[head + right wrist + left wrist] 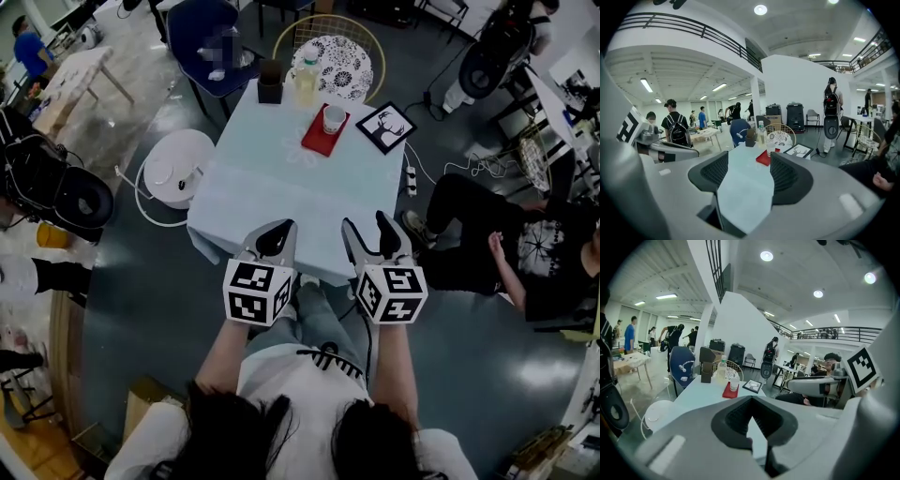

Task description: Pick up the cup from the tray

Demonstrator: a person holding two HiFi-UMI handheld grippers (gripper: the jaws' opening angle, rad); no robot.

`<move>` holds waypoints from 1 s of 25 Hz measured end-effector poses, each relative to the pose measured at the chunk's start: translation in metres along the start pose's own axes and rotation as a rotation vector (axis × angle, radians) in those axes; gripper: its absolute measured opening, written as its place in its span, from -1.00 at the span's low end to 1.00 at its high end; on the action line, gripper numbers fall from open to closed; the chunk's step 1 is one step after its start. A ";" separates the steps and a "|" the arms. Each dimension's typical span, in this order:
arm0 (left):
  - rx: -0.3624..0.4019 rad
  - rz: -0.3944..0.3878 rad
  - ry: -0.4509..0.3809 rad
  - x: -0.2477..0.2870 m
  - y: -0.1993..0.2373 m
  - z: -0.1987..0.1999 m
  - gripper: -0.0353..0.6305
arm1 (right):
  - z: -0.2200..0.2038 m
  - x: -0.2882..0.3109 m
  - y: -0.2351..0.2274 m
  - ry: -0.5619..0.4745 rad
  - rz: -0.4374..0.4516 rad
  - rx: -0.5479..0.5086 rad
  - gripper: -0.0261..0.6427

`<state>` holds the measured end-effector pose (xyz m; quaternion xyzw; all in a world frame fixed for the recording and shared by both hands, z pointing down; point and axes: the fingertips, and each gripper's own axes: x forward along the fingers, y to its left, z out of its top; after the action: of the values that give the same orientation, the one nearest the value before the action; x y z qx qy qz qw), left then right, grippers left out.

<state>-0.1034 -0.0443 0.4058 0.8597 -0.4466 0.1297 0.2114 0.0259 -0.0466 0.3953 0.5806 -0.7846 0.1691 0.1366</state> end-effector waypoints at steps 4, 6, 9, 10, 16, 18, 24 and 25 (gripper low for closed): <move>0.007 0.019 -0.007 0.017 0.011 0.014 -0.89 | 0.013 0.023 -0.010 -0.010 0.016 0.021 -0.01; 0.010 0.027 -0.008 0.027 0.016 0.021 -0.89 | 0.021 0.038 -0.016 -0.014 0.024 0.011 0.02; -0.006 0.037 -0.004 0.044 0.026 0.029 -0.89 | 0.033 0.062 -0.025 -0.012 0.022 -0.045 0.05; -0.017 0.045 -0.003 0.050 0.030 0.032 -0.89 | 0.036 0.070 -0.027 -0.009 0.024 -0.061 0.06; -0.030 0.074 0.016 0.090 0.047 0.044 -0.89 | 0.040 0.119 -0.043 0.027 0.059 -0.077 0.14; -0.036 0.079 0.024 0.104 0.050 0.049 -0.89 | 0.041 0.137 -0.052 0.045 0.065 -0.086 0.17; -0.052 0.081 0.029 0.153 0.065 0.068 -0.89 | 0.060 0.193 -0.081 0.057 0.078 -0.145 0.22; -0.054 0.080 0.028 0.161 0.069 0.072 -0.89 | 0.061 0.203 -0.085 0.060 0.084 -0.153 0.23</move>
<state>-0.0662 -0.2288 0.4263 0.8332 -0.4810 0.1378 0.2354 0.0471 -0.2711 0.4328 0.5298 -0.8144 0.1315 0.1970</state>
